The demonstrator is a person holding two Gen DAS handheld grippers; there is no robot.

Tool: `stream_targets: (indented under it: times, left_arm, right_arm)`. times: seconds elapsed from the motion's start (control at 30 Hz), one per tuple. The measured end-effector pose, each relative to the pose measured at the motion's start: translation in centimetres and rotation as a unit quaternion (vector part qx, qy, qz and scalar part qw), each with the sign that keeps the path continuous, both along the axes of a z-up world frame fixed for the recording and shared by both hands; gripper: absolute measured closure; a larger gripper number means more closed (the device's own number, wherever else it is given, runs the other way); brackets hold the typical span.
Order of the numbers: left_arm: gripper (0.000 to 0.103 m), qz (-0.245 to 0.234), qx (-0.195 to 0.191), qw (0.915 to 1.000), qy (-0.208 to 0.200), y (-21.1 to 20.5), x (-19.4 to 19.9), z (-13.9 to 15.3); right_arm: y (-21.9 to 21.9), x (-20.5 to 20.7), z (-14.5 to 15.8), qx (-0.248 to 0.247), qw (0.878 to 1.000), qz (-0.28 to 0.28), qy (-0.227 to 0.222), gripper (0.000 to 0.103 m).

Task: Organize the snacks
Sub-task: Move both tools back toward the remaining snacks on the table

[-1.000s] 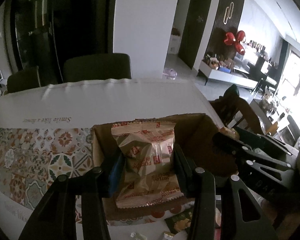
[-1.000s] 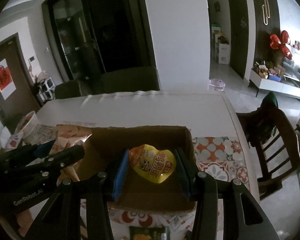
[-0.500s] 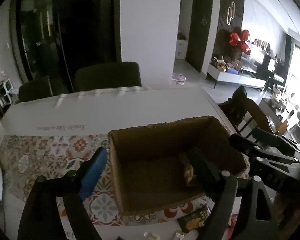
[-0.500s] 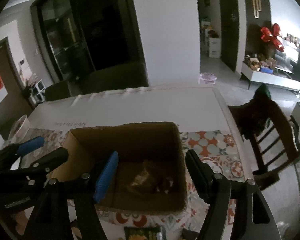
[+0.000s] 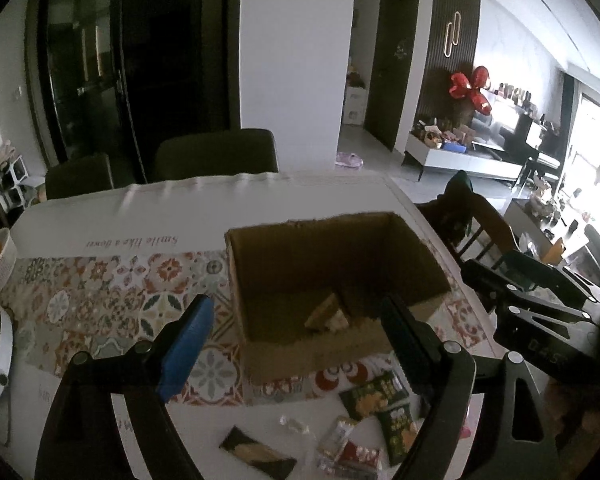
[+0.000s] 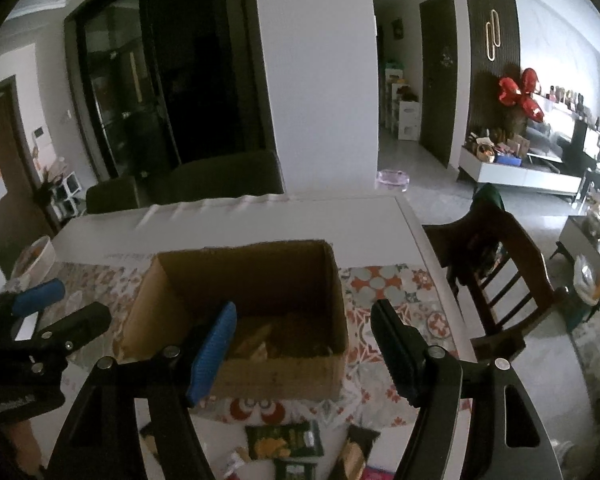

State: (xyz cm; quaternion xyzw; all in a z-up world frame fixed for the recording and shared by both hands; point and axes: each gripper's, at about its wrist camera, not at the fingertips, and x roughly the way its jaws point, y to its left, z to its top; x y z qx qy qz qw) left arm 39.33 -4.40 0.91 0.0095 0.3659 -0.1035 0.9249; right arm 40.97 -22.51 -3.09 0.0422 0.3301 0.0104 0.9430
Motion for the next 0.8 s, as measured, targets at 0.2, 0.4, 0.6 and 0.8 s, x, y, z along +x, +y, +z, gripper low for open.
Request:
stream_targets:
  times: [0.2,0.4,0.6,0.8]
  left_arm:
    - [0.017,0.018,0.02,0.9996,0.009,0.9,-2.8,-1.6]
    - [0.018,0.048,0.021,0.9978,0.04,2.3,-4.8,-3.9]
    - [0.018,0.067,0.037,0.9951,0.062,3.5,-7.0,-6.5]
    - [0.018,0.095,0.035,0.9931,0.06,4.6,-8.8,-8.2]
  right_arm:
    - [0.6,-2.5,-1.2,-0.017,1.0,0.002,0.006,0.033]
    - [1.7,-4.5,-3.2,-0.025,0.999,0.005,0.029,0.033]
    - [2.6,-6.0,-5.3,-0.039,0.998,0.001,0.051,0.033]
    - [3.0,-7.5,-7.3,-0.046,0.997,-0.008,0.064,0.033]
